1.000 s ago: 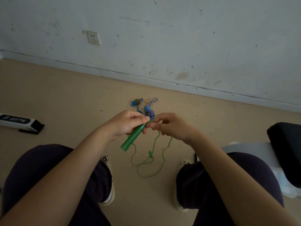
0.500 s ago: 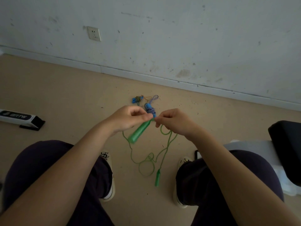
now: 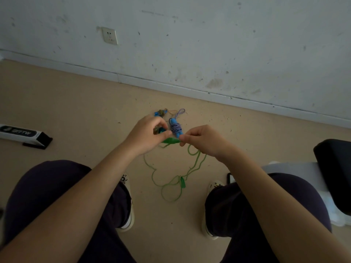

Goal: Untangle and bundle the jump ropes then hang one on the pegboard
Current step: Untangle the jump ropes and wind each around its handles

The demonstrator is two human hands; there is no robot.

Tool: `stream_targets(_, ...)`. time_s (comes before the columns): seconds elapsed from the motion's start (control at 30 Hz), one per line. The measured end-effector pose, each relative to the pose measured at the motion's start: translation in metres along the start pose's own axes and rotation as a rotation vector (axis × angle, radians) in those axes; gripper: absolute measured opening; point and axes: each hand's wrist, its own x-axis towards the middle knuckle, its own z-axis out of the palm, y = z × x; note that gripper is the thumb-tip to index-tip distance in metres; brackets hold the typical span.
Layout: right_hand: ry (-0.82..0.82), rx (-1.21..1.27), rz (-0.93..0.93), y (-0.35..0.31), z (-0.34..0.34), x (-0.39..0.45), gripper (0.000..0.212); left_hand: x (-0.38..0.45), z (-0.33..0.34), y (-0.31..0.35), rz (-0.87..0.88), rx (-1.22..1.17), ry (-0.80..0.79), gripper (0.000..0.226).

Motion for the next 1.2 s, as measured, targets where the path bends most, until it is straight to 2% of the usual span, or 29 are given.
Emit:
stream_targets(0.1,0.031,0.052,0.016,-0.001,0.002,0.002,0.025,-0.004,0.001,0.004,0.022,-0.272,-0.156,0.012)
stream_targets(0.2,0.033,0.087,0.015,0.0,0.004,0.002,0.029,-0.006,0.007,0.004,0.041,-0.325,-0.225,0.023)
stream_targets(0.3,0.045,0.114,0.009,0.002,0.002,0.003,0.03,-0.004,0.003,0.006,0.064,-0.26,-0.139,0.013)
stream_targets(0.37,0.042,0.133,0.006,0.003,0.001,0.003,0.03,-0.004,-0.002,0.008,0.093,-0.218,-0.127,0.014)
stream_targets(0.5,-0.006,0.128,-0.024,0.002,-0.003,0.001,0.026,-0.003,-0.004,0.009,-0.016,-0.222,-0.119,0.016)
stream_targets(0.57,-0.037,0.05,-0.02,0.002,-0.007,0.0,0.017,0.0,-0.008,0.008,-0.083,-0.201,-0.02,0.015)
stream_targets(0.67,-0.027,-0.039,-0.003,0.004,-0.012,-0.001,0.014,0.001,-0.016,0.003,-0.122,-0.005,0.175,0.014)
stream_targets(0.77,-0.029,-0.043,0.0,0.004,-0.013,-0.001,0.014,0.0,-0.014,0.002,-0.163,-0.218,0.225,0.015)
stream_targets(0.87,-0.095,-0.093,0.006,0.002,-0.013,-0.002,0.016,-0.002,-0.007,0.009,-0.169,-0.439,0.145,0.017)
stream_targets(1.0,-0.158,-0.124,-0.021,0.001,-0.01,-0.004,0.036,-0.002,-0.002,0.016,-0.133,-0.565,0.068,0.018)
stream_targets(1.07,-0.128,-0.168,-0.01,0.002,-0.011,-0.004,0.04,-0.003,-0.004,0.015,-0.141,-0.559,0.152,0.015)
stream_targets(1.13,-0.08,-0.276,0.02,0.003,-0.014,-0.003,0.034,-0.002,-0.009,0.012,-0.158,-0.556,0.267,0.012)
stream_targets(1.2,-0.028,-0.35,0.026,0.006,-0.016,-0.002,0.027,-0.002,-0.012,0.01,-0.168,-0.573,0.298,0.011)
